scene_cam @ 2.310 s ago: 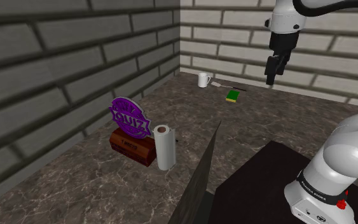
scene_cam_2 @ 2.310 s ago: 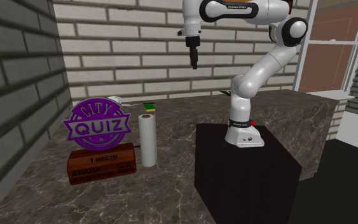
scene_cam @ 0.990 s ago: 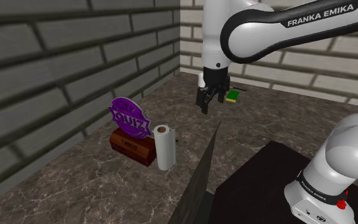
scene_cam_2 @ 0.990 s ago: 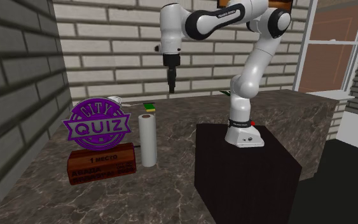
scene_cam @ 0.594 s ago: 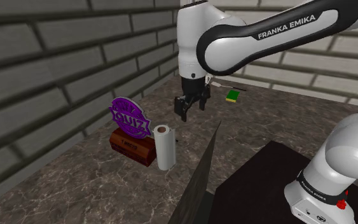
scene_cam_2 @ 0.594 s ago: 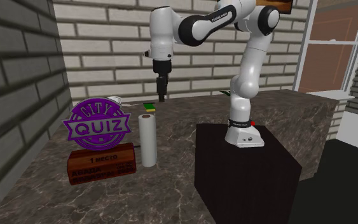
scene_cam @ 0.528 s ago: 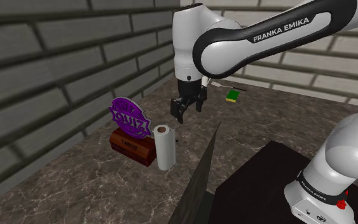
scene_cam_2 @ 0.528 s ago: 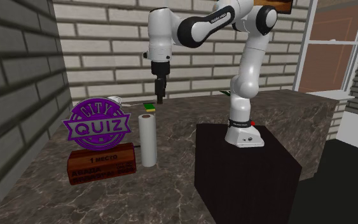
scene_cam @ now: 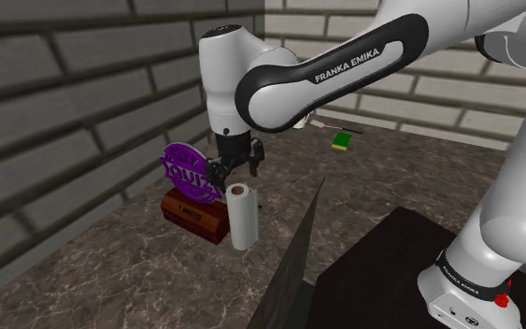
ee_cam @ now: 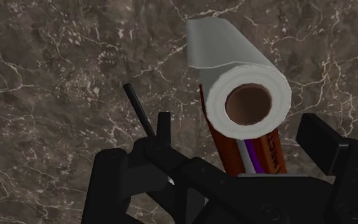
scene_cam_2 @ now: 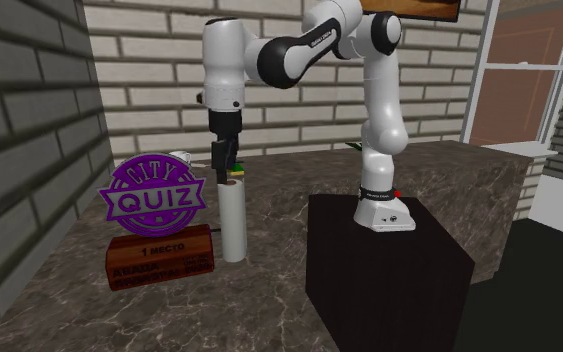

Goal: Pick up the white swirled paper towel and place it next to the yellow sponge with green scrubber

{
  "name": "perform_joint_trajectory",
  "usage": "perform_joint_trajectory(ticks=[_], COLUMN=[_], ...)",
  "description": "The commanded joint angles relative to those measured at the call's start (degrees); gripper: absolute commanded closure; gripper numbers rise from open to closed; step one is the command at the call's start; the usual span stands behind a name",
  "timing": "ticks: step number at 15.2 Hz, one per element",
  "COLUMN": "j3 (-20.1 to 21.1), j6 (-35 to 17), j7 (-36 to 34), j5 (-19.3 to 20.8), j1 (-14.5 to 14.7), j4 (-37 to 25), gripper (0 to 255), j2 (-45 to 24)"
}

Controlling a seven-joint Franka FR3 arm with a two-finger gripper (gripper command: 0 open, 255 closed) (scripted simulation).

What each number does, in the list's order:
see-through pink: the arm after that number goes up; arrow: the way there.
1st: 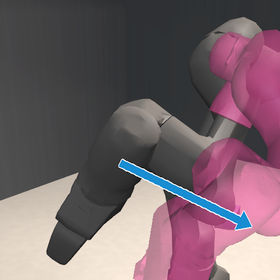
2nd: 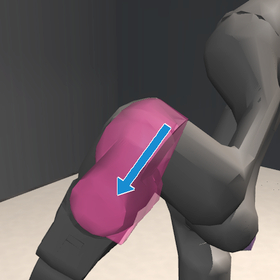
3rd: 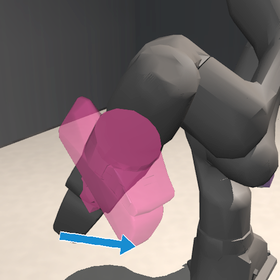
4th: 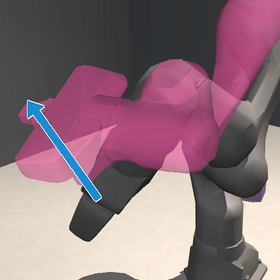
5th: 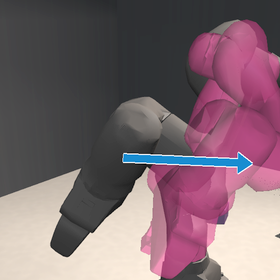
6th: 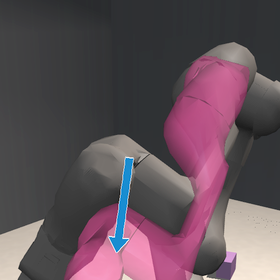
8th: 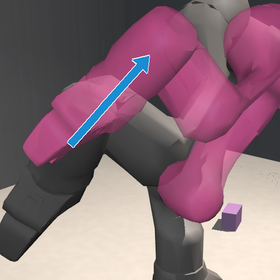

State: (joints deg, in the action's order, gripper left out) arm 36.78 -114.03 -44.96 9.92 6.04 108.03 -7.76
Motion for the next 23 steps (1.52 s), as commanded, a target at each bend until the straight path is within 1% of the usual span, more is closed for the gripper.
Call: perform_joint_trajectory(ticks=[1, 8, 16, 17, 23], j3=[0.08, -0.49, -0.49, -0.49, -0.49], j6=[-0.63, -5.05, -5.04, -5.04, -5.1], j7=[-2.0, -3.12, -3.12, -3.12, -3.14], j5=[1.83, 3.53, 3.53, 3.53, 3.53], j1=[0.95, 1.18, 1.18, 1.18, 1.18], j4=[-1.42, 1.5, 1.5, 1.5, 1.57], gripper=[0, 0, 0, 255, 255], j2=[-2.51, -4.49, -4.48, -4.48, -4.47])
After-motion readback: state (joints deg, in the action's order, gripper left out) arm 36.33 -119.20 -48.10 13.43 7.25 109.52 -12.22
